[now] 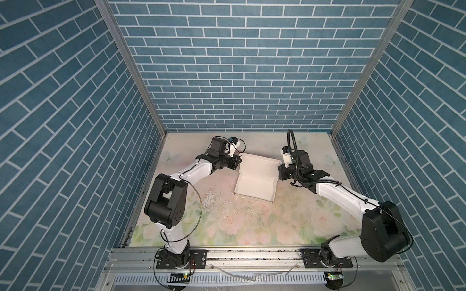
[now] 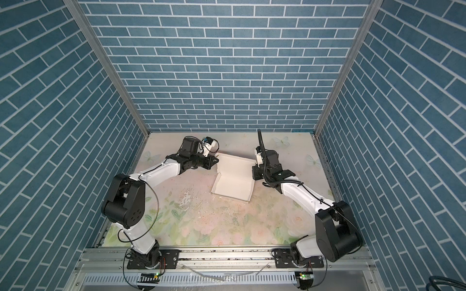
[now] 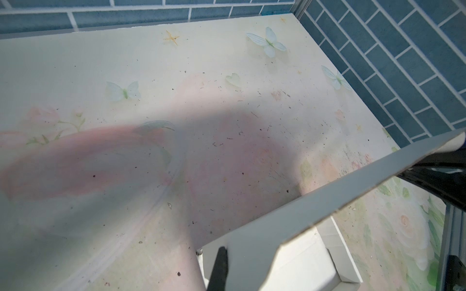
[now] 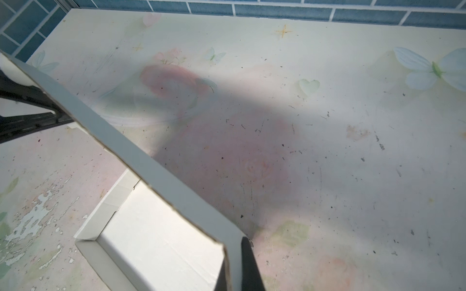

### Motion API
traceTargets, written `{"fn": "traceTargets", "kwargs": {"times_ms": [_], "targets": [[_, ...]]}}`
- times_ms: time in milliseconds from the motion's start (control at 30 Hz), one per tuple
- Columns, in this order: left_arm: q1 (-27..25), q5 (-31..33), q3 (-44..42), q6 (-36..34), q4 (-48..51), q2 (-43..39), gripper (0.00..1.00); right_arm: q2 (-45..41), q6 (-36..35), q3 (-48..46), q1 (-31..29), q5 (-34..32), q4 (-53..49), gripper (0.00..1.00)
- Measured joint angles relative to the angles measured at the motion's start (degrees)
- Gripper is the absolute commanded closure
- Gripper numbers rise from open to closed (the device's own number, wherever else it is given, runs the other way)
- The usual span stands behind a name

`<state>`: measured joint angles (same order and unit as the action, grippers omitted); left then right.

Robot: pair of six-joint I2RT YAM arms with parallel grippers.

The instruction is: Fold the paper box

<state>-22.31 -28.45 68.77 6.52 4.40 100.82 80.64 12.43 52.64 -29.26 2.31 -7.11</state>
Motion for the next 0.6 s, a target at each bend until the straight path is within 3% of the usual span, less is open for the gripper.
{"fn": "traceTargets", "kwargs": {"times_ms": [600], "targets": [[-4.9, 11.9, -11.3, 3.8, -5.4, -10.3, 1.0, 0.6, 5.4, 2.3, -5.4, -9.3, -4.5, 0.96]]}}
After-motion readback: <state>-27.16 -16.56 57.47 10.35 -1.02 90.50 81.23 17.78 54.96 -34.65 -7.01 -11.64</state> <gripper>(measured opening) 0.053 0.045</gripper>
